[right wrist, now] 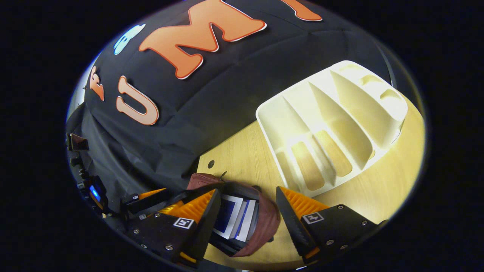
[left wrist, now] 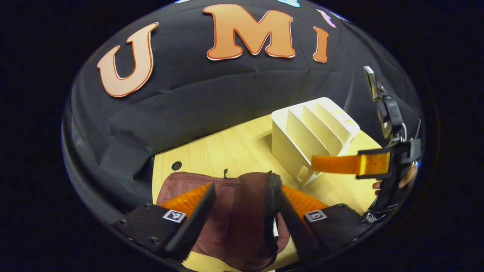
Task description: Open the schoolbag, grab two books from the bookshelf and put them into the schoolbag.
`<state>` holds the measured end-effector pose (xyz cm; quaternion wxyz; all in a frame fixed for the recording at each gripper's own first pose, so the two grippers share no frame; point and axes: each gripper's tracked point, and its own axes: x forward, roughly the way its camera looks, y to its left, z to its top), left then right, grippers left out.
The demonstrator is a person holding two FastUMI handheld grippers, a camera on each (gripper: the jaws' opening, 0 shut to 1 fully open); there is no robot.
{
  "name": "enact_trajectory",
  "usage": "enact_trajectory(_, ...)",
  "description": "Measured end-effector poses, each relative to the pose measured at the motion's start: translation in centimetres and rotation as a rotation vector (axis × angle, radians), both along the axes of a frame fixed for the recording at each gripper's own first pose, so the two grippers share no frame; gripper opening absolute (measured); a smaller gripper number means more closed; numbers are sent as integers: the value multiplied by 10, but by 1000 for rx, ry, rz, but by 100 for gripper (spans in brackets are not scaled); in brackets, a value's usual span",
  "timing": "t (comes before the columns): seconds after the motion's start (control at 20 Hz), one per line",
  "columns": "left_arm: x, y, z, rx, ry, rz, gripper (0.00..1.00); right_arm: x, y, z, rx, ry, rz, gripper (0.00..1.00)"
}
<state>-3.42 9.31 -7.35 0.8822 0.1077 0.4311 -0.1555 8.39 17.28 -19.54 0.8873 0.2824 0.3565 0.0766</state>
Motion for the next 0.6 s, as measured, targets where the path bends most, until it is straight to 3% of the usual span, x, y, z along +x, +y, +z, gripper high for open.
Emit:
enact_trajectory(0.05,-3,-9,2,-1,4,12,99,-5,-10,0,-23,-21,2,94)
enact_trajectory(0.3,-7,-60,30,-48,-72,67,99,-12,-76,25,-141,-110,14,96)
enact_trajectory(0.6,-3,-123,81,-110,-256,166,99,-20,-138,85,-287,-272,38,97)
